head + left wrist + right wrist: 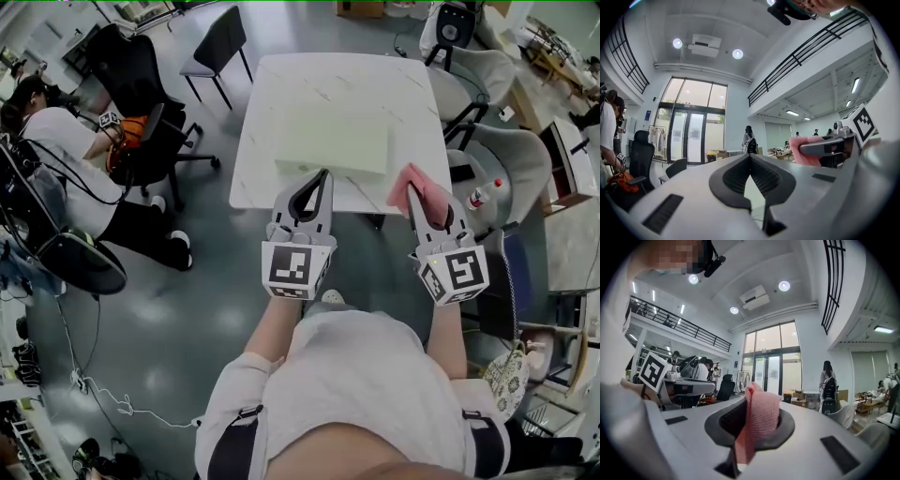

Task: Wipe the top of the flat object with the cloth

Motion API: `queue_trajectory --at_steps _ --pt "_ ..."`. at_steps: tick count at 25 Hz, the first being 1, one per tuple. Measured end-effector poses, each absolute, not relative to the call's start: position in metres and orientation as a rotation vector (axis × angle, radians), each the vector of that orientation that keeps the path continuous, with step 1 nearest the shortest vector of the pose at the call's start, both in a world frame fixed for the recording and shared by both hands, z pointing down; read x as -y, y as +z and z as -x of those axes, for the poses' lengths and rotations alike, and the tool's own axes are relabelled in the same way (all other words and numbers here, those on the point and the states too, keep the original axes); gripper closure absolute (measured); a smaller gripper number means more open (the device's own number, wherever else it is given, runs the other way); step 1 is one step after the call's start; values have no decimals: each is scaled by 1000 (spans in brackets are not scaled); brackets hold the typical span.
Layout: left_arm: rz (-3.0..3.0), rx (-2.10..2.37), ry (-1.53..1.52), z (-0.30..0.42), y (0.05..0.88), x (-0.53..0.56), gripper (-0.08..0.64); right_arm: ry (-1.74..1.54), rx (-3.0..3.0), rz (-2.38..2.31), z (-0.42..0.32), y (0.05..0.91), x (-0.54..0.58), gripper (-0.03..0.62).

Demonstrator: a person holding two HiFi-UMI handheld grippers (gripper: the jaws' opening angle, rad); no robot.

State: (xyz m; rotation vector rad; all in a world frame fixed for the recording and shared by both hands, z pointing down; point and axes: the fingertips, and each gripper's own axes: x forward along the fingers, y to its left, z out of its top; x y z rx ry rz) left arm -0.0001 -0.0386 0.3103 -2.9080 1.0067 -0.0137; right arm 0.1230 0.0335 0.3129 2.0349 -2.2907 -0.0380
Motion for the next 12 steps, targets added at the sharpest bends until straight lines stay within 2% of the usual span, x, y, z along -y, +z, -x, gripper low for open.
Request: queue_trajectory --at_steps 12 --pt "2917 -973 -28 -1 307 0 545 -49 2287 -2057 -117 312 -74 557"
